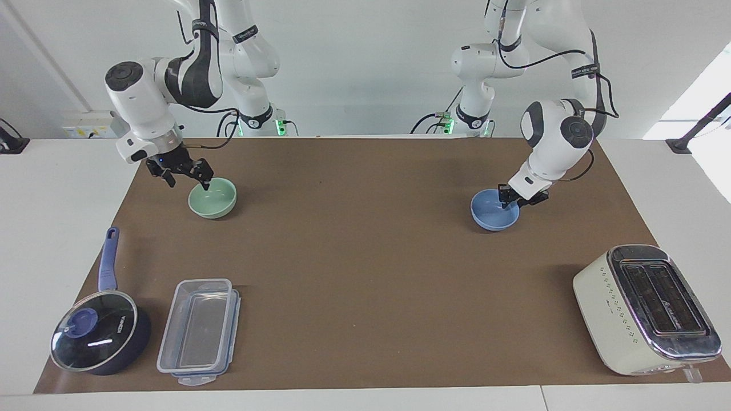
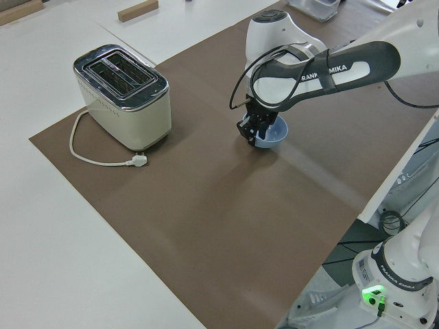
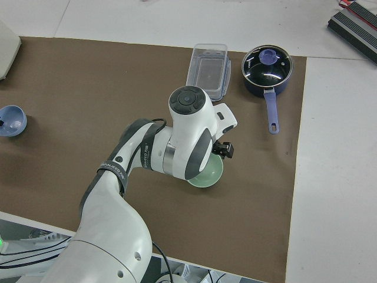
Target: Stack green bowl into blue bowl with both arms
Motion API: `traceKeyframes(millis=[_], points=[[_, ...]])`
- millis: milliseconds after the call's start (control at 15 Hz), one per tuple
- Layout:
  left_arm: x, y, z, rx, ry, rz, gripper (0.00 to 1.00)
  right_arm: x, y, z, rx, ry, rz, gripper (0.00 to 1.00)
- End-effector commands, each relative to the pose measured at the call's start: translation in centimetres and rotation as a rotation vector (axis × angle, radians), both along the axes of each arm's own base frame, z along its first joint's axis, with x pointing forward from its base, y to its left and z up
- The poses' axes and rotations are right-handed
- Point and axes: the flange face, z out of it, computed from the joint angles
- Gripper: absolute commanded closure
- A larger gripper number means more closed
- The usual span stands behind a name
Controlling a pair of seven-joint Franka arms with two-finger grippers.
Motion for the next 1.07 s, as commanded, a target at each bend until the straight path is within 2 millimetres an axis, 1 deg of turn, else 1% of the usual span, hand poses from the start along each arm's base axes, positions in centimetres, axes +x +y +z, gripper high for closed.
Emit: traceKeyframes(millis=[0, 67, 133, 200, 267, 333, 400, 467, 533, 600, 667, 733, 800, 867, 933, 1000], points=[[0.8, 0.0, 1.2, 0.011, -0.029, -0.007, 1.00, -1.2, -1.5, -2.4, 0.009, -0.014, 0.037, 0.00], [1.5, -0.1, 1.5, 0.012, -0.009, -0.001, 1.00, -1.5, -2.3, -3.4, 0.010, -0.012, 0.039, 0.00], [2.7, -0.4, 2.9, 0.015, 0.003, 0.013, 1.00, -1.8, -3.0, -4.3, 0.011, -0.005, 0.054, 0.00], [4.0, -1.4, 4.4, 0.017, 0.023, 0.027, 1.00, -2.1, -3.3, -5.2, 0.011, -0.004, 0.071, 0.02], [5.6, -3.5, 6.5, 0.011, 0.045, 0.050, 1.00, -2.3, -3.7, -6.0, 0.011, -0.005, 0.073, 0.07], [6.8, -6.1, 8.1, -0.006, 0.066, 0.076, 1.00, -2.5, -3.8, -6.8, 0.011, 0.000, 0.075, 0.13], [7.3, -8.8, 9.6, -0.022, 0.077, 0.108, 1.00, -2.5, -3.8, -7.0, 0.012, 0.003, 0.077, 0.19], [7.3, -11.5, 10.3, -0.035, 0.083, 0.148, 1.00, -2.5, -3.8, -7.0, 0.013, 0.004, 0.076, 0.23], [6.5, -14.7, 10.2, -0.053, 0.087, 0.179, 1.00, -2.7, -3.7, -7.3, 0.015, 0.010, 0.077, 0.32], [4.9, -17.8, 9.2, -0.085, 0.111, 0.215, 1.00, -2.9, -3.6, -7.4, 0.016, 0.014, 0.080, 0.52], [3.2, -20.3, 8.0, -0.097, 0.132, 0.231, 1.00, -3.0, -3.5, -7.5, 0.018, 0.017, 0.077, 0.83], [1.6, -23.8, 7.0, -0.106, 0.118, 0.246, 1.00, -3.0, -3.5, -7.5, 0.019, 0.023, 0.077, 1.00], [0.8, -26.4, 6.4, -0.116, 0.090, 0.269, 1.00, -3.0, -3.4, -7.5, 0.020, 0.026, 0.079, 1.00], [0.0, -28.2, 5.7, -0.119, 0.084, 0.269, 1.00, -3.0, -3.3, -7.5, 0.021, 0.029, 0.080, 1.00], [-0.4, -29.4, 4.5, -0.124, 0.098, 0.268, 1.00, -2.9, -3.2, -7.4, 0.023, 0.035, 0.083, 1.00], [-1.0, -30.4, 3.7, -0.128, 0.110, 0.264, 1.00, -2.7, -3.1, -7.1, 0.024, 0.039, 0.086, 1.00]])
